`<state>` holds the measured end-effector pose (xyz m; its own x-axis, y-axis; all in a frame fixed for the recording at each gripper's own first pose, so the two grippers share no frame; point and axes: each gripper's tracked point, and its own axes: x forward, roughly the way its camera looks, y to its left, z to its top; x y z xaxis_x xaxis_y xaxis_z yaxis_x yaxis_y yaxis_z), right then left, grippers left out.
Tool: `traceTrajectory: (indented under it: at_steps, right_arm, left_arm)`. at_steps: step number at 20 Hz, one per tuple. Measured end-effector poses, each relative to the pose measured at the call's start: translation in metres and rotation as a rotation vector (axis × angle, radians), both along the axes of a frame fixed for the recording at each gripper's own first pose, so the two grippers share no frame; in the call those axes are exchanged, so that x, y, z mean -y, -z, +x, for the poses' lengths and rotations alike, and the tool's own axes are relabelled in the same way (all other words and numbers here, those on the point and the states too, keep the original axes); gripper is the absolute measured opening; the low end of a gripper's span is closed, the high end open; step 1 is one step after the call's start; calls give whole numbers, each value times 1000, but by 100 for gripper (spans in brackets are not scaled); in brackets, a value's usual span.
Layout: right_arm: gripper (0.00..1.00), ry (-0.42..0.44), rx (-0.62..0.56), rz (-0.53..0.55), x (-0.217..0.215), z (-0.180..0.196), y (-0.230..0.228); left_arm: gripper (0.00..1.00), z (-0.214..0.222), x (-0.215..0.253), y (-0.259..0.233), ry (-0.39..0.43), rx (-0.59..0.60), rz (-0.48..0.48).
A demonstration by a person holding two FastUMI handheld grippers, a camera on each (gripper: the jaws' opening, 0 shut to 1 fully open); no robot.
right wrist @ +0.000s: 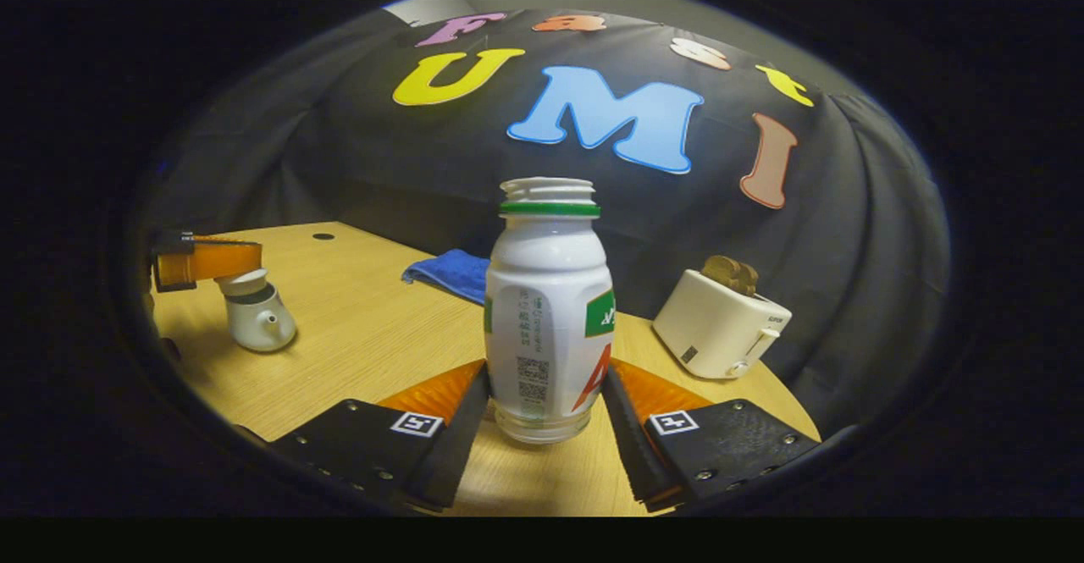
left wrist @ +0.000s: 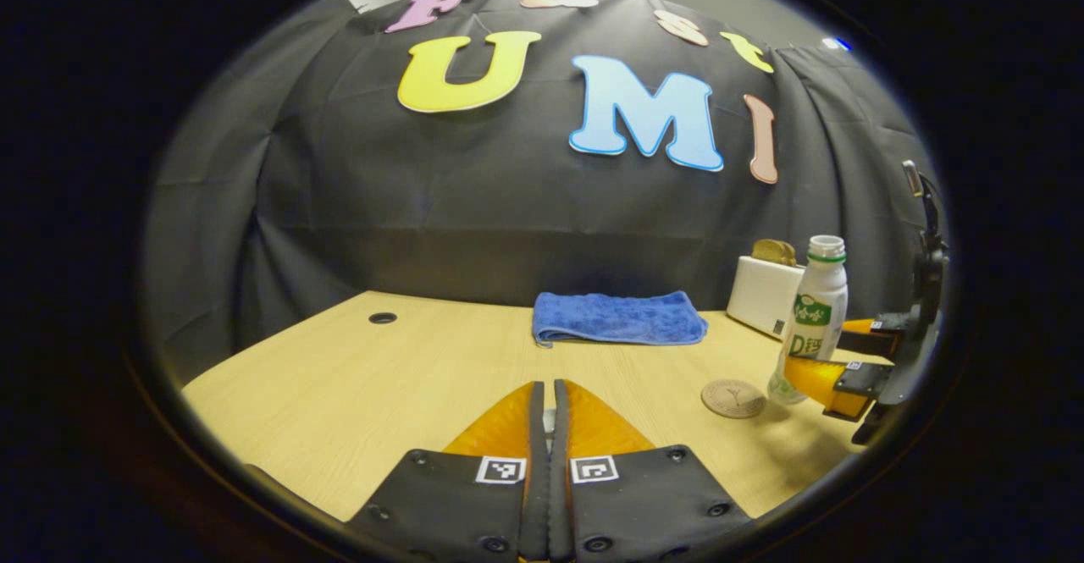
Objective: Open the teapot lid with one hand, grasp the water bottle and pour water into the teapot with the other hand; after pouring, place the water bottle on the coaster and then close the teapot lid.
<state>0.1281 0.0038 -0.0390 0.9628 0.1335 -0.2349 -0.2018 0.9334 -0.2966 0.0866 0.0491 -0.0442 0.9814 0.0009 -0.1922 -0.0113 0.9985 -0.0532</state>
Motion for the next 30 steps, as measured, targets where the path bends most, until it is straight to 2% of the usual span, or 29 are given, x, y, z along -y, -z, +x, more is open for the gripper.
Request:
traceTrajectory:
  at_steps: [1, 2, 4, 5, 6, 7, 8, 9, 10, 11, 12, 14, 15, 16, 17, 30]
  right_arm:
    - [74, 2, 5, 4, 3, 4, 2]
    - [74, 2, 8, 8, 3, 4, 2]
    - [74, 1, 9, 9, 4, 4, 3]
    - [74, 1, 7, 10, 4, 4, 4]
    - [74, 0, 3, 14, 4, 5, 5]
    - [74, 0, 0, 17, 4, 5, 6]
    - [74, 0, -3, 19, 4, 5, 8]
    - [74, 0, -5, 19, 4, 5, 9]
    - [74, 0, -6, 19, 4, 5, 9]
    - [74, -1, -6, 22, 3, 5, 9]
    - [74, -3, -6, 24, 4, 5, 9]
    - [74, -6, -8, 25, 2, 5, 10]
    - [74, -7, -8, 26, 2, 5, 10]
    - [74, -7, -8, 27, 2, 5, 11]
    - [74, -7, -8, 28, 2, 6, 10]
    - [74, -17, 8, 81, -13, 21, 8]
  left_arm:
    - [5, 2, 0, 2, -1, -4, 11]
    - [10, 2, 0, 4, -2, -7, 15]
    - [10, 4, 0, 7, -1, -10, 10]
    - [5, 5, 0, 9, -2, -11, 8]
    - [10, 7, -1, 9, -5, -12, 11]
    - [10, 7, -1, 11, -8, -14, 14]
    - [5, 8, -1, 13, -9, -19, 16]
    - [10, 7, -1, 14, -9, -21, 16]
    - [10, 7, -1, 14, -11, -16, 15]
    - [6, 8, 0, 13, -11, -16, 13]
    - [10, 9, -1, 17, -10, -16, 14]
    - [12, 8, 0, 15, -8, -16, 10]
    - [17, 8, 1, 16, -3, -19, 7]
    - [16, 9, 3, 19, 5, -22, 4]
    - [20, 8, 5, 19, 11, -25, 2]
    - [22, 3, -4, 6, -6, 25, -12]
